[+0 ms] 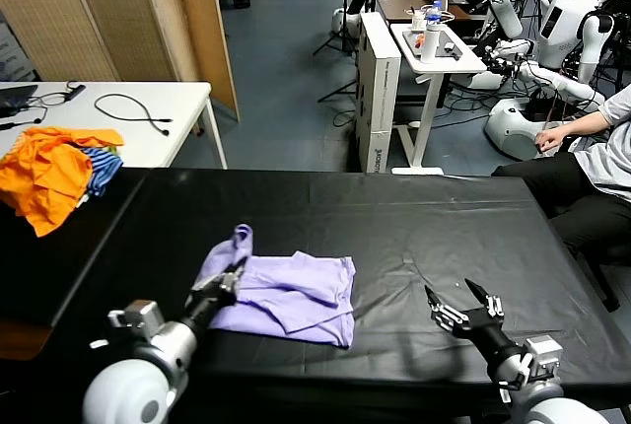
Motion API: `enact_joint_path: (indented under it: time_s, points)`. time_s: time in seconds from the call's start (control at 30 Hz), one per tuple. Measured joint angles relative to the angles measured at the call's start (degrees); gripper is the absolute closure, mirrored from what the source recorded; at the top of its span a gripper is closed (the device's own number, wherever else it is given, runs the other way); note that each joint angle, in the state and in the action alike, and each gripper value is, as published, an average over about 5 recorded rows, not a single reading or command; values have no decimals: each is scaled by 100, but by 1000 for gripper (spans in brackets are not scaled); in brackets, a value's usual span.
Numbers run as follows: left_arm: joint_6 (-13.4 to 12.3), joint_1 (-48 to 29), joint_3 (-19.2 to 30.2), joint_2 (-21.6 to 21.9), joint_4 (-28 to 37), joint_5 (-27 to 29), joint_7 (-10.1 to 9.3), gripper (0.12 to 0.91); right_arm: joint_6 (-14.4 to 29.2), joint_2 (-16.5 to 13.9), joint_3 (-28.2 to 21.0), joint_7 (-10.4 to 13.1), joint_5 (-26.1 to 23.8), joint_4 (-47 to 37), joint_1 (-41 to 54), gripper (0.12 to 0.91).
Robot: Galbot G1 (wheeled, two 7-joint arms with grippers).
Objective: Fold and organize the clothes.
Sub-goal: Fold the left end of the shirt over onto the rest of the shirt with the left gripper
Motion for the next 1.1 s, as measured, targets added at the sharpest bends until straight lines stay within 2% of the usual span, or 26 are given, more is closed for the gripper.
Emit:
enact_joint_path:
  time_s: [0.17, 0.47, 0.57, 0.83, 1.1]
  points:
    - [10, -172, 564, -71, -60, -338, 25, 855, 0, 110, 110, 19, -57, 124, -204, 118]
    - [-6, -503, 1444, 53, 43, -590, 205, 855, 4, 328, 207, 7, -206, 344, -508, 118]
    - [7, -600, 1620, 65, 78, -627, 266, 855, 8, 387, 209, 4, -270, 379, -563, 118]
    - [48, -767, 1962, 39, 158, -743, 276, 855, -10, 456, 162, 2, -386, 391, -601, 118]
    - [-4, -886, 2229, -107, 336, -586, 285, 855, -18, 477, 103, -15, -481, 357, -596, 118]
